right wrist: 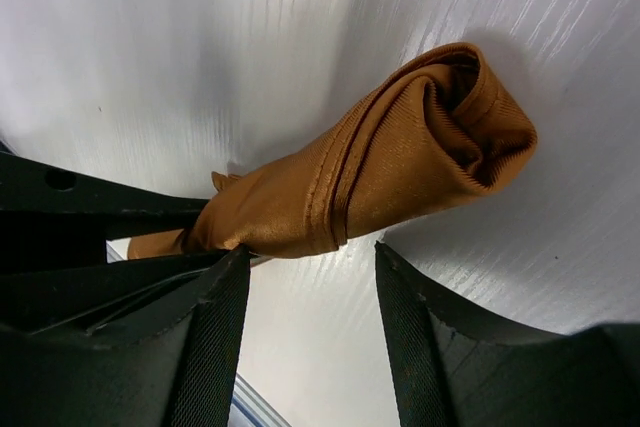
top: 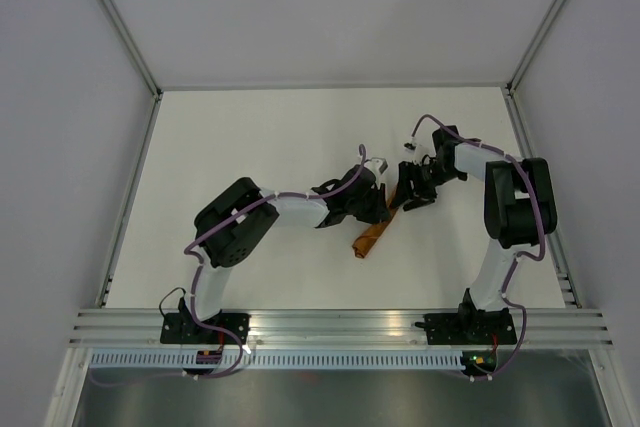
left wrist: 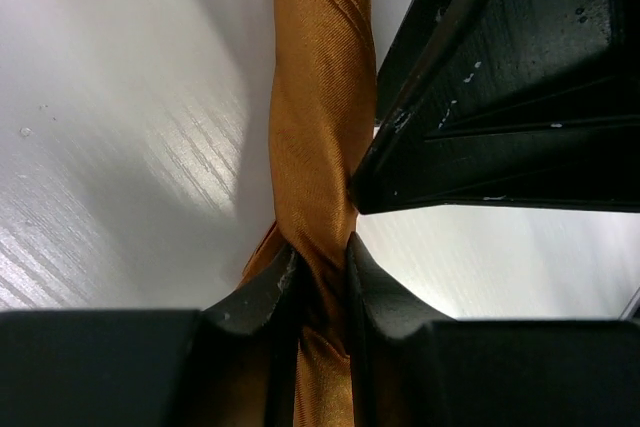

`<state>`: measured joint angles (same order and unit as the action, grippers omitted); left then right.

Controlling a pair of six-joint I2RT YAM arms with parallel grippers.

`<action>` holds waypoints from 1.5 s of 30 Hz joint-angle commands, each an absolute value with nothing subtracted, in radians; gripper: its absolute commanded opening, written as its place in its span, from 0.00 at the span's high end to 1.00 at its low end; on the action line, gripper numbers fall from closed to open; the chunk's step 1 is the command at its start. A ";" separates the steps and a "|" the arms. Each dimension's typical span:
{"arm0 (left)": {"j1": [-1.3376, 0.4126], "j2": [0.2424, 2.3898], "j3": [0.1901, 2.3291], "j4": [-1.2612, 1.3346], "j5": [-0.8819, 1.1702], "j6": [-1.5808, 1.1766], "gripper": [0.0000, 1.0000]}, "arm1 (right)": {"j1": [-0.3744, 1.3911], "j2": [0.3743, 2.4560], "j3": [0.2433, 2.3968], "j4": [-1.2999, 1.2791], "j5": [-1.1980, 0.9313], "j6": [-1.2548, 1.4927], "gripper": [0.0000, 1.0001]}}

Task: Fold the napkin, place the utensils inside, and roll it up
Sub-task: Roll the napkin with the utensil

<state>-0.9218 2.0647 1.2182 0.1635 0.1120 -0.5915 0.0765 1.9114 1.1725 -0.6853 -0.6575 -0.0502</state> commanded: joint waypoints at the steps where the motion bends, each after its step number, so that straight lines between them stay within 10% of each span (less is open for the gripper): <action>1: -0.928 2.164 1.172 -0.011 0.135 -0.655 0.92 | 0.081 1.954 1.170 -0.594 -0.611 0.043 0.41; 13: -0.928 2.164 1.177 0.028 0.179 -0.663 0.61 | 0.090 1.977 1.218 -0.557 -0.537 0.058 0.55; 45: -0.927 2.069 1.198 -0.084 -0.055 -0.537 0.51 | 0.120 2.022 1.269 -0.519 -0.385 -0.034 0.60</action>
